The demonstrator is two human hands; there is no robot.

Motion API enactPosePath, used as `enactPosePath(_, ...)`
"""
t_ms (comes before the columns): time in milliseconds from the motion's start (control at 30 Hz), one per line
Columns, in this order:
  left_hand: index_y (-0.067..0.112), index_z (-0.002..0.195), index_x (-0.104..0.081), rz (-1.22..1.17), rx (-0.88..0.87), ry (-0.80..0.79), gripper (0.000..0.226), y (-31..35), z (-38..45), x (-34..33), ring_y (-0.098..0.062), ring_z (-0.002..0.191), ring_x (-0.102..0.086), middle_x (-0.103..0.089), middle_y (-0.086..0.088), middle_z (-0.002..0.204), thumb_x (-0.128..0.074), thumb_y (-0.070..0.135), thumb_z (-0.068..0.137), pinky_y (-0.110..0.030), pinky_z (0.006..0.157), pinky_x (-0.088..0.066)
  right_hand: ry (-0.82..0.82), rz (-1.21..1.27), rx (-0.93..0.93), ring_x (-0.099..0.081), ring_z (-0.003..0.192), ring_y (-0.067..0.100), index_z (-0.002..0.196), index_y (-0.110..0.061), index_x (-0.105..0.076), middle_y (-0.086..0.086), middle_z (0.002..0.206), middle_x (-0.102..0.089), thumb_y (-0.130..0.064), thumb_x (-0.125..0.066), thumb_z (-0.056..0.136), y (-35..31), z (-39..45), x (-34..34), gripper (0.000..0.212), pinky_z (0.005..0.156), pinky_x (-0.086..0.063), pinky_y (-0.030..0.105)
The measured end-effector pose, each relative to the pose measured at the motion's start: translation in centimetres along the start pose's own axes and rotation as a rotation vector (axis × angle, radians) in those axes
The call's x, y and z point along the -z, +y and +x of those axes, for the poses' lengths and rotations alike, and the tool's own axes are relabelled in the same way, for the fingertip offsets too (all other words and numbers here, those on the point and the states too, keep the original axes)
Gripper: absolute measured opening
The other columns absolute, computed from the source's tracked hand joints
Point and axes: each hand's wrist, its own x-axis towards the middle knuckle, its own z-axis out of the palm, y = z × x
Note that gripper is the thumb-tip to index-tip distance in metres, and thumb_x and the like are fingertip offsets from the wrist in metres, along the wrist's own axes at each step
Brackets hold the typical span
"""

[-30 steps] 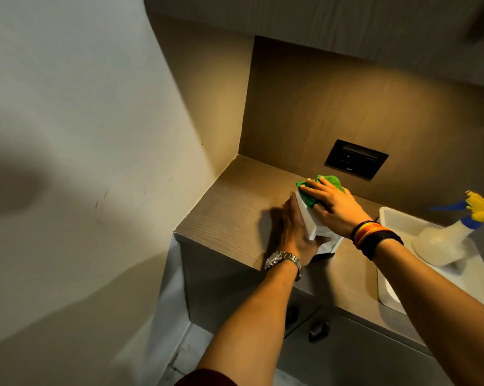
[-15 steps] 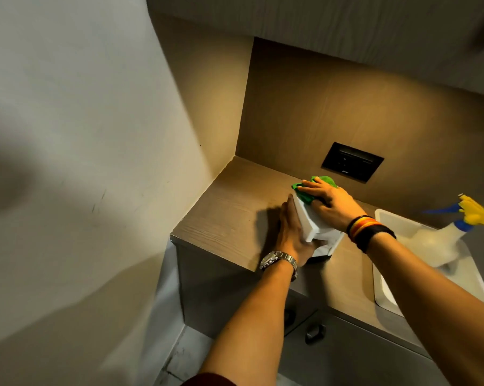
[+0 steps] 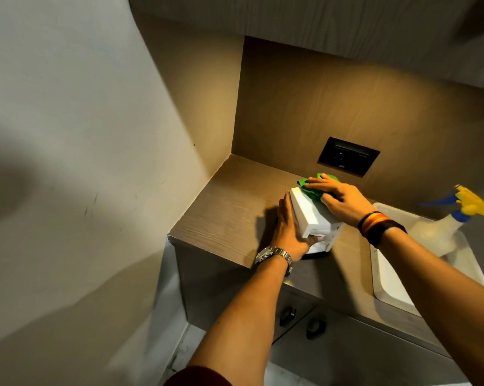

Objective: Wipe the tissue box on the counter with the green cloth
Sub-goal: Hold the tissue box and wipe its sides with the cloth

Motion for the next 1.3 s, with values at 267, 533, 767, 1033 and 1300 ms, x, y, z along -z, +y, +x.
enactPosePath(267, 0.030, 0.156, -0.001, 0.039, -0.008, 0.004, 0.137, 0.1, -0.1, 0.3, -0.030, 0.140, -0.042, -0.030, -0.009, 0.158, -0.097, 0.036, 0.059, -0.050, 0.106, -0.050, -0.077, -0.006, 0.151, -0.020, 0.141, 0.001, 0.131, -0.036, -0.059, -0.024, 0.144, -0.042, -0.002, -0.047, 0.095, -0.6, -5.4, -0.2, 0.051, 0.119, -0.019, 0.043)
enactPosePath(533, 0.037, 0.157, 0.006, 0.068, -0.004, -0.200, 0.136, -0.2, 0.0, 3.8, -0.031, 0.134, -0.052, -0.044, -0.009, 0.155, -0.093, 0.038, 0.065, -0.053, 0.104, -0.052, 0.255, 0.606, -0.062, -0.066, 0.112, 0.005, 0.110, -0.035, -0.074, -0.013, 0.118, -0.073, 0.003, -0.040, 0.095, 0.7, -11.4, 0.3, 0.053, 0.085, -0.053, 0.013)
enactPosePath(767, 0.047, 0.152, 0.024, 0.223, -0.041, -0.486, 0.149, 1.3, 2.1, 7.6, -0.030, 0.147, -0.033, -0.028, -0.003, 0.164, -0.093, 0.052, 0.060, -0.060, 0.116, -0.034, 0.685, 1.200, -0.508, -0.064, 0.097, 0.026, 0.090, -0.026, -0.078, 0.005, 0.099, -0.073, -0.002, -0.043, 0.083, 3.7, -12.1, -3.9, 0.044, 0.071, -0.054, 0.030)
enactPosePath(1033, 0.025, 0.161, -0.011, 0.684, -0.396, -0.372, 0.069, 7.0, 2.7, 5.5, -0.014, 0.157, 0.000, -0.008, 0.000, 0.170, -0.031, 0.055, 0.103, -0.046, 0.128, -0.005, 0.708, 1.243, -0.465, -0.052, 0.130, 0.026, 0.145, -0.018, -0.045, 0.011, 0.145, -0.053, -0.006, -0.045, 0.090, 1.3, -10.1, -6.1, 0.056, 0.110, -0.043, 0.046)
enactPosePath(1300, 0.017, 0.160, -0.021, 0.870, -0.330, -0.356, 0.057, 7.7, 1.7, 2.8, -0.023, 0.157, -0.010, -0.016, -0.005, 0.169, -0.022, 0.038, 0.108, -0.038, 0.127, -0.005, 0.502, 0.908, -0.241, -0.004, 0.153, 0.012, 0.156, -0.026, -0.016, -0.005, 0.167, -0.009, -0.017, -0.038, 0.098, -0.2, -10.2, -10.5, 0.062, 0.125, -0.013, 0.041)
